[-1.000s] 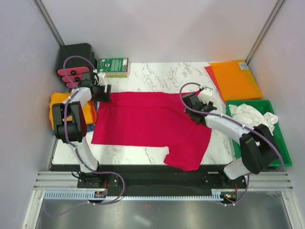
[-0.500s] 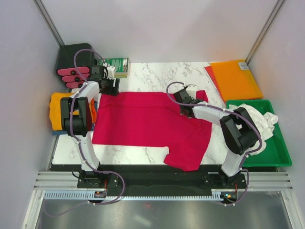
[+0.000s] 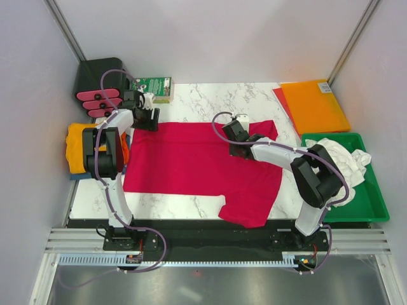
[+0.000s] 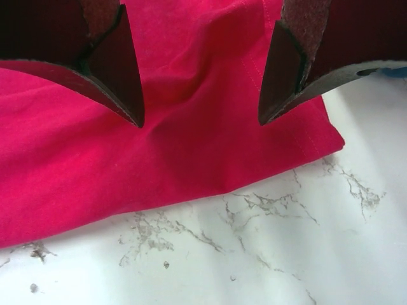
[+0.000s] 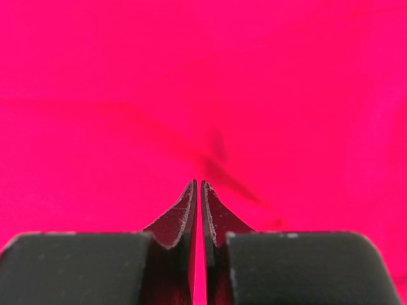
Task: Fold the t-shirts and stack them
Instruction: Fold the tshirt
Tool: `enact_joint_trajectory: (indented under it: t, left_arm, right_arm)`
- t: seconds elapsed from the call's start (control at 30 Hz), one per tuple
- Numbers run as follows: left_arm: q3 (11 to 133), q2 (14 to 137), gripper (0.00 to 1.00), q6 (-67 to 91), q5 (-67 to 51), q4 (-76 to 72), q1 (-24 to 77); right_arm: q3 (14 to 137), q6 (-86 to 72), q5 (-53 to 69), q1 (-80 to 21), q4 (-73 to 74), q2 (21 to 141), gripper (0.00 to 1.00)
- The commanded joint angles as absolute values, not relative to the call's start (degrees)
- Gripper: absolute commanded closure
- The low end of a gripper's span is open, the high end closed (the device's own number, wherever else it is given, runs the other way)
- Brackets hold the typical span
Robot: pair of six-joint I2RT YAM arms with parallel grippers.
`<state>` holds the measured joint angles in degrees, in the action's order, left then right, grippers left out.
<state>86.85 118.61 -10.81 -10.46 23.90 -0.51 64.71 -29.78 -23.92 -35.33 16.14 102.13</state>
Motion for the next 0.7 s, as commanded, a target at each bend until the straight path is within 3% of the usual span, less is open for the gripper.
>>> enact_joint_trajectory:
  t: [0.0,0.43,0.67]
  left_arm:
    - [88.77,120.23,0.22,-9.75,-6.86,25.13,-0.62]
    - [88.33,121.12,0.22,-13.10,-0.18,26.63,-0.62]
    - [85.78,113.73,0.21,-9.41,-11.23,21.62,-0.70]
  right_arm:
    - [65.74,-30.94,-22.32,-36.56,14.33,103.09,0.89]
    - [66.45,-33.05,-26.27,-35.68,15.12,106.00,0.83]
    - [68.63,-32.78,-32.43,-33.67,14.06,102.56,0.76]
